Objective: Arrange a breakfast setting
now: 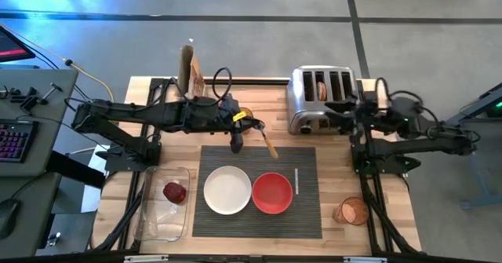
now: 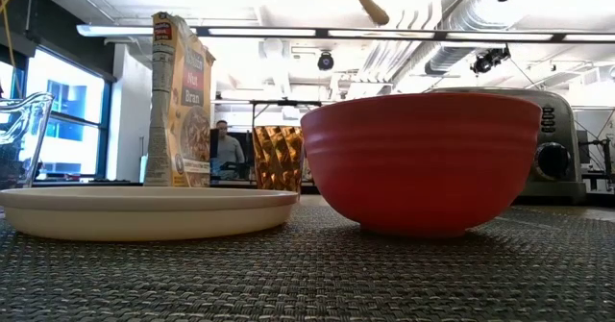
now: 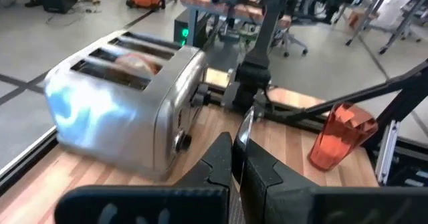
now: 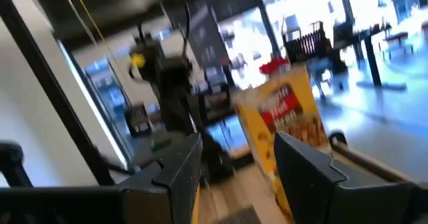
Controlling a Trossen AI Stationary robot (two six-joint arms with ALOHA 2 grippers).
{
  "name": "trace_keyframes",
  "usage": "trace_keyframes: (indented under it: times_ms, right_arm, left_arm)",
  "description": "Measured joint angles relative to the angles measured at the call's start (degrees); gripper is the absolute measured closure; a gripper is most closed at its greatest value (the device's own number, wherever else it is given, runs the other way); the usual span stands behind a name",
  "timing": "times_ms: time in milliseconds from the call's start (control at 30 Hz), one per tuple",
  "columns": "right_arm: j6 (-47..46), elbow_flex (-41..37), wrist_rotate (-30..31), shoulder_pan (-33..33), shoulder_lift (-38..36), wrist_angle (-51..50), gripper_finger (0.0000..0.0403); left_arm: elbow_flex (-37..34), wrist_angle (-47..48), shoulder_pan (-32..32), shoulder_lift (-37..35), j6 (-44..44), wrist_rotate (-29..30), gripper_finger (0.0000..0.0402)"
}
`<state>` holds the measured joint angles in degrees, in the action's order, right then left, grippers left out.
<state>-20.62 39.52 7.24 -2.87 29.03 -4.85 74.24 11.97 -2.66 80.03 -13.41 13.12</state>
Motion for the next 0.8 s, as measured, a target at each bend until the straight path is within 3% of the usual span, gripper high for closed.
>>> trace_keyframes:
  times_ms: [200,567,800]
  right_arm:
    - [-2.4,4.7,-2.9,0.0,10.0,-3.2,0.0229]
    - [-7.7,6.5,-4.7,0.0,24.0,-3.4,0.0229]
    - [-9.6,6.5,-8.4,0.0,31.1,1.5,0.0229]
  left_arm:
    - [0.1,0.0,0.0,0.9,-0.4,-0.2,0.0402]
    - [0.0,0.1,0.0,0.9,-2.1,-0.6,0.0402]
    - [0.0,0.2,0.0,0.9,-4.2,-2.6,0.0402]
